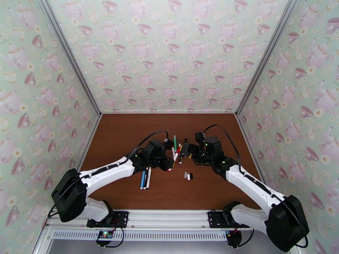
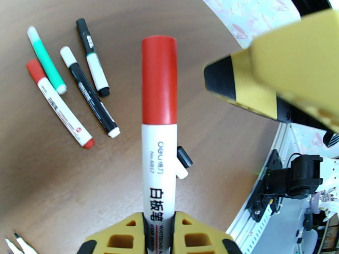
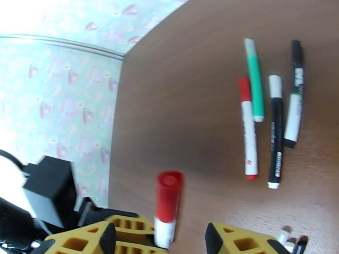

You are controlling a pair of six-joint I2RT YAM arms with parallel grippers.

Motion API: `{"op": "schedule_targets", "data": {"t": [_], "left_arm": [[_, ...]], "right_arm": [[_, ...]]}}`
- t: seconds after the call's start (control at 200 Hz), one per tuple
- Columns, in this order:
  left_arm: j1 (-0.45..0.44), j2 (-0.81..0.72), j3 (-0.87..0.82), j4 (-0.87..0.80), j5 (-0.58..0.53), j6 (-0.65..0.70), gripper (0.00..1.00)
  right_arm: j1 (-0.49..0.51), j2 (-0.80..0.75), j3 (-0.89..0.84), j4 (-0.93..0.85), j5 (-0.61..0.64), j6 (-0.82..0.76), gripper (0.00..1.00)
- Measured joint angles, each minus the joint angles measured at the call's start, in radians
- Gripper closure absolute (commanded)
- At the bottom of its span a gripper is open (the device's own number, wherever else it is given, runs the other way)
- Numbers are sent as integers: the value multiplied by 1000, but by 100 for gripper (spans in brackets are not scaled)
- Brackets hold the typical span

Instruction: Open the pen caps

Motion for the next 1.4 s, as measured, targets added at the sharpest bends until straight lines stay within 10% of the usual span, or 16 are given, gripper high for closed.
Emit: {"op": "schedule_targets", "data": {"t": [0.801, 1.402], "left_arm": [[-10, -28, -15, 66, 114, -37, 86], [-12, -32, -15, 65, 126, -37, 85]], "right_arm": [[13, 68, 37, 2, -52, -4, 72], [13, 99, 50, 0, -55, -17, 73]]}}
